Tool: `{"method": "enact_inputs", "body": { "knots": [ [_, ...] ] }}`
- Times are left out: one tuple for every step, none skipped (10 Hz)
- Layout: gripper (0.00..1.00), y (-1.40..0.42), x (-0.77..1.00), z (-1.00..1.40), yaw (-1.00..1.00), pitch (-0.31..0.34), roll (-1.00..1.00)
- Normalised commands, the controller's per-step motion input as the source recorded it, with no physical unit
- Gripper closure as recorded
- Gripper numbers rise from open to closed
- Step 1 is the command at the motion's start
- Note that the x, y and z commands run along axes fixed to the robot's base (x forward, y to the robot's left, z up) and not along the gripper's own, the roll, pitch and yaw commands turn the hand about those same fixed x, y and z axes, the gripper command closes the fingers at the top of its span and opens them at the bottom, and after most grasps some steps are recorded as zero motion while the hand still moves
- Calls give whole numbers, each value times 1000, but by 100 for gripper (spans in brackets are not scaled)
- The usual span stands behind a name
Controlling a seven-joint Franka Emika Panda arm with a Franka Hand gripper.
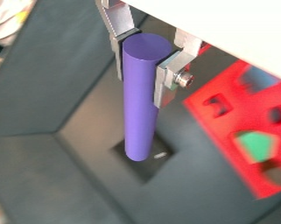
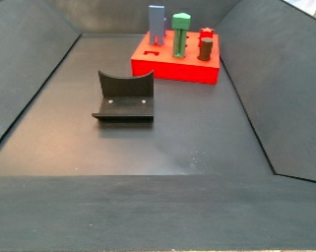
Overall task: Pick up the round object. Move up. Place the round object on the fixture. Regrasp the round object. Move to above the board. Insert the round object.
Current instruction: Move to above the board.
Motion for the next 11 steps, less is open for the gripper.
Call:
{"method": "enact_inputs", "body": {
  "knots": [
    [100,-671,-1000,88,-70,-157,-1000],
    [100,-638,-1000,73,-75,-167,-1000],
    [100,-622,-1000,63,-78,-167,-1000],
    [100,-525,-919,76,-89,-175,-1000],
    [100,-325,-639,36,-97,-181,-1000],
    [100,-110,-305,9,-100,-173,-1000],
    [100,-56,-165,2,-106,-140,-1000],
    [100,-33,-100,4,-87,-98,-803],
    [100,-19,-70,-1,-61,-71,-561],
    [100,-3,-49,-1,-31,-48,-331],
    [100,5,-41,2,-24,-36,-228]
  ]
}}
